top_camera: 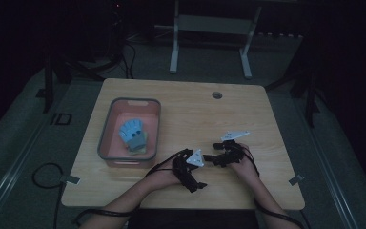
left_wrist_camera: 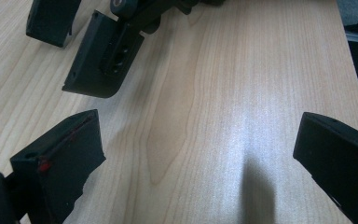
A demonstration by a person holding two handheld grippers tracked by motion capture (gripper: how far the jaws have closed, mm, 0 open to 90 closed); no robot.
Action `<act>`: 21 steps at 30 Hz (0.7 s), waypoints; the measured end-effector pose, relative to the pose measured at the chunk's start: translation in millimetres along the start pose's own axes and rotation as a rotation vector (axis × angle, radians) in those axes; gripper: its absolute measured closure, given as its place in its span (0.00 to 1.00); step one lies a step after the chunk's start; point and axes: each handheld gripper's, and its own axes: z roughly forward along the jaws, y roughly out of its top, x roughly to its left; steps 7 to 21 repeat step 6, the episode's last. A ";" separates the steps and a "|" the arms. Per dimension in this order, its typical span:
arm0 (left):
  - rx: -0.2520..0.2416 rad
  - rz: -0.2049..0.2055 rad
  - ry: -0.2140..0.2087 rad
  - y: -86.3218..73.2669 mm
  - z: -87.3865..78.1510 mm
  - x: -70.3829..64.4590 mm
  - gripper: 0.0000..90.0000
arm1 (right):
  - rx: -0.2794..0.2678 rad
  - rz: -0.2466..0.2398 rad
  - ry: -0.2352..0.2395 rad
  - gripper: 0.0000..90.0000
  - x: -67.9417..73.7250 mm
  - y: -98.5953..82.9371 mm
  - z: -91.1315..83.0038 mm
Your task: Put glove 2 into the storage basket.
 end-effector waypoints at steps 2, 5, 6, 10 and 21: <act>-0.001 -0.002 -0.001 -0.5 0.2 0.0 0.02 | 0.003 -0.004 -0.004 0.21 0.2 0.1 0.1; 0.002 -0.001 -0.001 -0.9 0.3 0.1 0.02 | 0.004 -0.007 -0.009 0.21 -0.1 -0.2 0.4; -0.002 -0.001 -0.002 -1.0 0.3 0.2 0.02 | 0.004 -0.009 -0.009 0.21 -0.3 -0.3 0.5; -0.002 -0.001 -0.002 -1.0 0.3 0.2 0.02 | 0.004 -0.009 -0.009 0.21 -0.3 -0.3 0.5; -0.002 -0.001 -0.002 -1.0 0.3 0.2 0.02 | 0.004 -0.009 -0.009 0.21 -0.3 -0.3 0.5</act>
